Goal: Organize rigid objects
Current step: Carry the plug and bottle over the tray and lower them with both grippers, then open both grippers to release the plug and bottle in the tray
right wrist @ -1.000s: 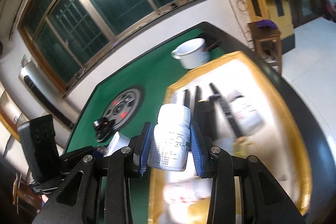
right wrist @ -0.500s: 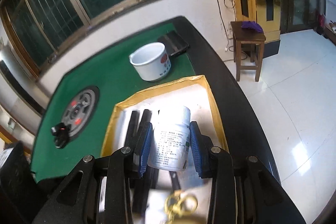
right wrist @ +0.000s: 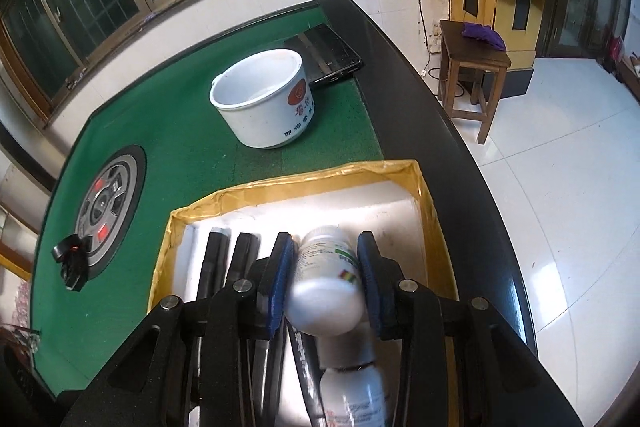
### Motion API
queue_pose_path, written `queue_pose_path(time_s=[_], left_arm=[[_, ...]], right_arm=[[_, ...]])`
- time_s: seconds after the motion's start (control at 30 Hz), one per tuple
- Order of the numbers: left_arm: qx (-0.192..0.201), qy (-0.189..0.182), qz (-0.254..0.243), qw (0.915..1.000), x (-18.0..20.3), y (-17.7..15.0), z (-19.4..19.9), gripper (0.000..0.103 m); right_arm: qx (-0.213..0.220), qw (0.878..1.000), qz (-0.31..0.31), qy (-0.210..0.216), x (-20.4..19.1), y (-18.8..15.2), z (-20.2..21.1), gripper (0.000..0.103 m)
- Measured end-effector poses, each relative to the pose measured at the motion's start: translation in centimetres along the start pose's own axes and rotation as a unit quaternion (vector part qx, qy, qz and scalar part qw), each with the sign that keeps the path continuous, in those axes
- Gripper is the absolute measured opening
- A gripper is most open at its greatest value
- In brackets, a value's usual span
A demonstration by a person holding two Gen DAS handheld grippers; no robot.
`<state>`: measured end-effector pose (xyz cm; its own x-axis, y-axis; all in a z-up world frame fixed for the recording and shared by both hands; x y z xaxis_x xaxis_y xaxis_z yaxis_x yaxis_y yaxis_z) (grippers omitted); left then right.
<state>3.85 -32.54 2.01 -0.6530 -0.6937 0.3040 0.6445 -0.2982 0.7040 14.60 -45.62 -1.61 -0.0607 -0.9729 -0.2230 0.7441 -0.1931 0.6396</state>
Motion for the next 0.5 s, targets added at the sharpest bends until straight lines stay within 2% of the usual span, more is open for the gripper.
queue_pose_path(time_s=[0.4, 0.5], left_arm=[[0.006, 0.007, -0.010, 0.9999, 0.67, -0.14, 0.12, 0.037], [0.003, 0.006, -0.011, 0.9999, 0.82, -0.18, 0.23, 0.039]], right_arm=[[-0.002, 1.000, -0.022, 0.008, 0.61, 0.19, 0.38, 0.031], [-0.002, 1.000, -0.024, 0.012, 0.57, -0.05, 0.76, 0.034]])
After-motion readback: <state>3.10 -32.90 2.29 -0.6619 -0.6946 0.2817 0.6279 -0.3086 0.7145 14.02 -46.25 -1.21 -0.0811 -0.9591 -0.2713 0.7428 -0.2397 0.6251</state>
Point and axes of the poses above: each gripper's, at about its wrist camera, not at the fingertips, and z roughly against the way its jaws point, x to its right, y to its top, the point moved 4 cm from there along -z, roughly the way its jaws point, and after that the axes turned 6 degrees about x, right-handed, at the moved point
